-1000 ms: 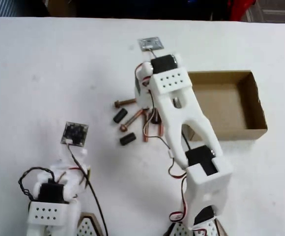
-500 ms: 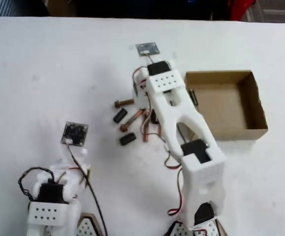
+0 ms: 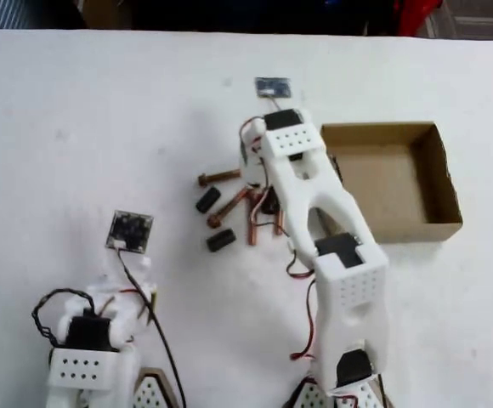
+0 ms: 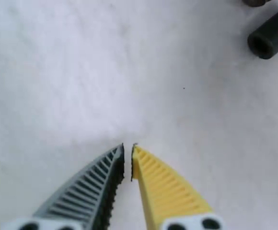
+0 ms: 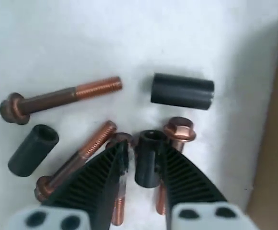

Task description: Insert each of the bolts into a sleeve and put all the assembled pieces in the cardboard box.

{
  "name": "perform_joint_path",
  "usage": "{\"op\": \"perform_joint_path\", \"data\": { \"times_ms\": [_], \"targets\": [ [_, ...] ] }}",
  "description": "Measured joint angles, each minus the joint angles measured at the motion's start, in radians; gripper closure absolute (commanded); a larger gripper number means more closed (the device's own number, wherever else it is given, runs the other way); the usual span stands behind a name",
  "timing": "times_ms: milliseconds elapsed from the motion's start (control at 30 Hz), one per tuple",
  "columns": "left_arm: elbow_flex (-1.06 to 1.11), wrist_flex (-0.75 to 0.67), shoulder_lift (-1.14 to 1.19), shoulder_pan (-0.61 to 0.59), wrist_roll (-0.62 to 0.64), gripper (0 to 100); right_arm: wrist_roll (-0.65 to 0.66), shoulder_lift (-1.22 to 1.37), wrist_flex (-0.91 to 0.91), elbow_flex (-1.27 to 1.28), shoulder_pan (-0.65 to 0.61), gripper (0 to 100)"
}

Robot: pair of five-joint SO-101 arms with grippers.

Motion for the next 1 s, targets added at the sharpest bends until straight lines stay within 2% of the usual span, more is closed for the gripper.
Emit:
{"op": "perform_joint_path", "data": {
  "times_ms": [1000],
  "targets": [
    [0.000, 0.000, 0.000, 0.000, 0.000, 93, -0.049, 0.130, -0.023, 0.002, -0.017, 91.7]
  ]
}}
